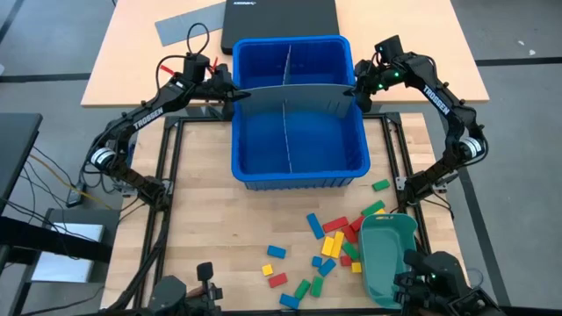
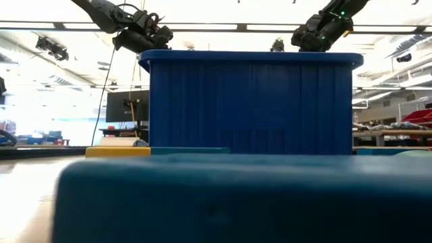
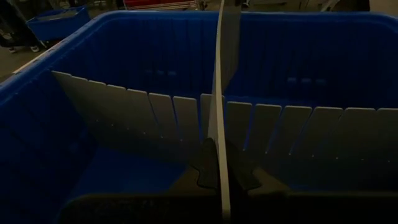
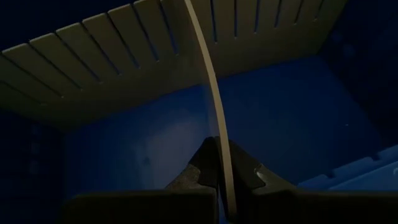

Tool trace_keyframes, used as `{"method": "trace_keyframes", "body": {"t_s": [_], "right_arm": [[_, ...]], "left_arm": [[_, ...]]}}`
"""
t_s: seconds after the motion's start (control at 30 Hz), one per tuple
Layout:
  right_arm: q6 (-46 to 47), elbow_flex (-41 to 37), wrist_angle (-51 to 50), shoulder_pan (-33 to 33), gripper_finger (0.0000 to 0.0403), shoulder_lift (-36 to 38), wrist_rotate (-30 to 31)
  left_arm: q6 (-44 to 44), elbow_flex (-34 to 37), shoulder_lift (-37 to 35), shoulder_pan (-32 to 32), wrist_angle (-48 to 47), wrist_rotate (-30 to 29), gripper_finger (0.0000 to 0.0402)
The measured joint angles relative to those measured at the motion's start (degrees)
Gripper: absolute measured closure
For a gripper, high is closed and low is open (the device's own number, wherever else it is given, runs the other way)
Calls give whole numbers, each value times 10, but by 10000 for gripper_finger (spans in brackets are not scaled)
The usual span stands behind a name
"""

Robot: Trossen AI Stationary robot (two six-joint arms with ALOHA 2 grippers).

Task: Sort Items/Unsort Items

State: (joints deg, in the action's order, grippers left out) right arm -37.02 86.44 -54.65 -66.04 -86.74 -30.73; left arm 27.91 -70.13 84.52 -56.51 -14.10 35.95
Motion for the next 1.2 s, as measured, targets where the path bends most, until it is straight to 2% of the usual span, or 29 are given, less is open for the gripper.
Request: {"method": "trace_keyframes", "body": {"t_s": [0.3,0.83,1.0,1.2], "right_arm": [[21,46,-17,4,401,4,17],[44,32,-23,3,397,-10,46],[85,44,-31,4,356,-13,48],[142,105,-43,6,284,-11,78]], "left_arm": [[-1,2,2,5,-10,-7,399],[0,15,0,14,4,-12,399],[-4,25,0,31,17,-32,399],[-42,28,1,36,31,-47,392]]}}
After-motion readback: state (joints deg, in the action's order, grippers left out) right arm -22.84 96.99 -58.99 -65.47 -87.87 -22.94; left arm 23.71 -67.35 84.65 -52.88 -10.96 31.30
